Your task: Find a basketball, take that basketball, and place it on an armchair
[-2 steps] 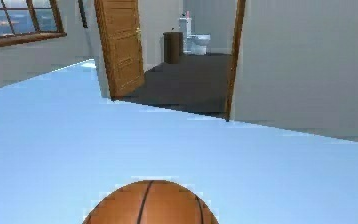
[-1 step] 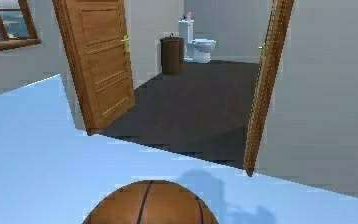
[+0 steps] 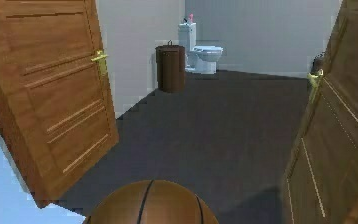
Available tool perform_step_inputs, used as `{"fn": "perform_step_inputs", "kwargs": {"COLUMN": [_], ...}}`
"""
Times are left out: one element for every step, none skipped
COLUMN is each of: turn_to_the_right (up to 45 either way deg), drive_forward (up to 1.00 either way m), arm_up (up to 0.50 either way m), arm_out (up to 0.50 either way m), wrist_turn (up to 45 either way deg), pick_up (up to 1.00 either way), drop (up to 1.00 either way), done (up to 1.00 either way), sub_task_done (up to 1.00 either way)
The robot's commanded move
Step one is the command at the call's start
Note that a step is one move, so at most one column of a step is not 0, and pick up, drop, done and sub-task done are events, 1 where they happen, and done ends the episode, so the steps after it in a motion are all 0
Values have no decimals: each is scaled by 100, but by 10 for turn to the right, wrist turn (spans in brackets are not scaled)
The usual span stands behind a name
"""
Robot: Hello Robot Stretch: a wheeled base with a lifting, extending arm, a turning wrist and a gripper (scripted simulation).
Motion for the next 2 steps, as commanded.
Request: {"fn": "perform_step_inputs", "kwargs": {"turn_to_the_right": [-60, 0], "drive_forward": [0, 40], "arm_up": [0, 0], "arm_out": [0, 0], "wrist_turn": [0, 0], "pick_up": [0, 0], "drop": [0, 0], "done": [0, 0], "sub_task_done": [0, 0]}}
